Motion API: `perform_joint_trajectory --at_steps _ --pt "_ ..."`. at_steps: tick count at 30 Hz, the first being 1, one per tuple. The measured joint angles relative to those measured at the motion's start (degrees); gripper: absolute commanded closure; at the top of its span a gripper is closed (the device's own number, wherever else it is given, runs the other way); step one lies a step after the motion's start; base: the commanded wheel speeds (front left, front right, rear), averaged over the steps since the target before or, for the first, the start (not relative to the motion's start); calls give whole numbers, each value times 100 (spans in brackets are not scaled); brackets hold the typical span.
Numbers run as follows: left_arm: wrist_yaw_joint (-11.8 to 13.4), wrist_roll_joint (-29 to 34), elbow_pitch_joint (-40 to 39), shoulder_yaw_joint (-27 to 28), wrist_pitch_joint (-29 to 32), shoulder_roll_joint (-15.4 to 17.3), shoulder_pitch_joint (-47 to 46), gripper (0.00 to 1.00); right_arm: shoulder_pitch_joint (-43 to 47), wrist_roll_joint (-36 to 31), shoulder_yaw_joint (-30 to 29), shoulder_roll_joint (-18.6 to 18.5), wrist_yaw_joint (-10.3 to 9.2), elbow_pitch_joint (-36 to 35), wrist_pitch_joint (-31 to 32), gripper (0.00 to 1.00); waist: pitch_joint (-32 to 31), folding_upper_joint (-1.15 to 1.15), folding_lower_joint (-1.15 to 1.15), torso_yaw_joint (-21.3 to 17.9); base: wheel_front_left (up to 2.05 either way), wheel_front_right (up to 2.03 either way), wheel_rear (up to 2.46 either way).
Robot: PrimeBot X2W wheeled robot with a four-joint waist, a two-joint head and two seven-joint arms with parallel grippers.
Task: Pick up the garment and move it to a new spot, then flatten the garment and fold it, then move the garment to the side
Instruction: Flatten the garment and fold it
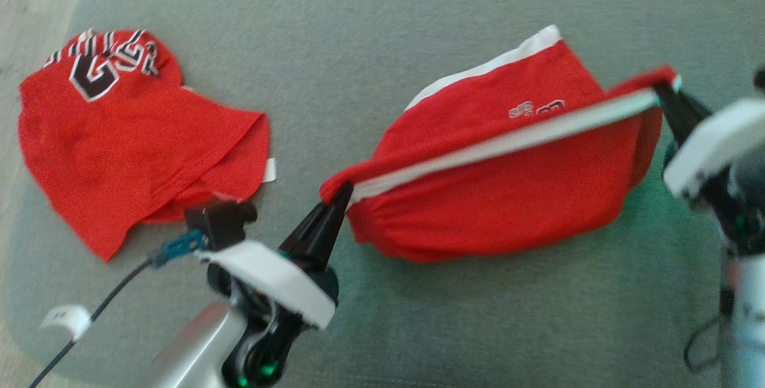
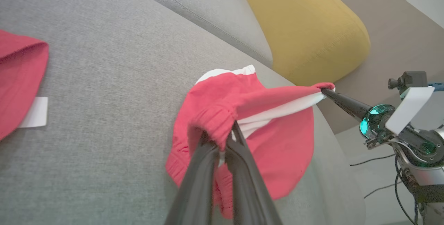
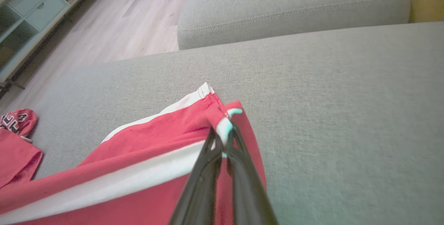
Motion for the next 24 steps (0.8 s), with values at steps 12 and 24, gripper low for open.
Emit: perform_joint_trajectory --at_steps 12,24 --pt "-712 -135 1747 -23 -225 -791 -1066 100 -1878 136 757 -388 0 2574 -1161 100 592 0 -1 619 0 0 0" --pt "-945 -316 2468 -29 -648 -968 -1129 0 -1980 413 1696 -592 -1 3314 -2800 0 531 0 -2 477 0 0 0"
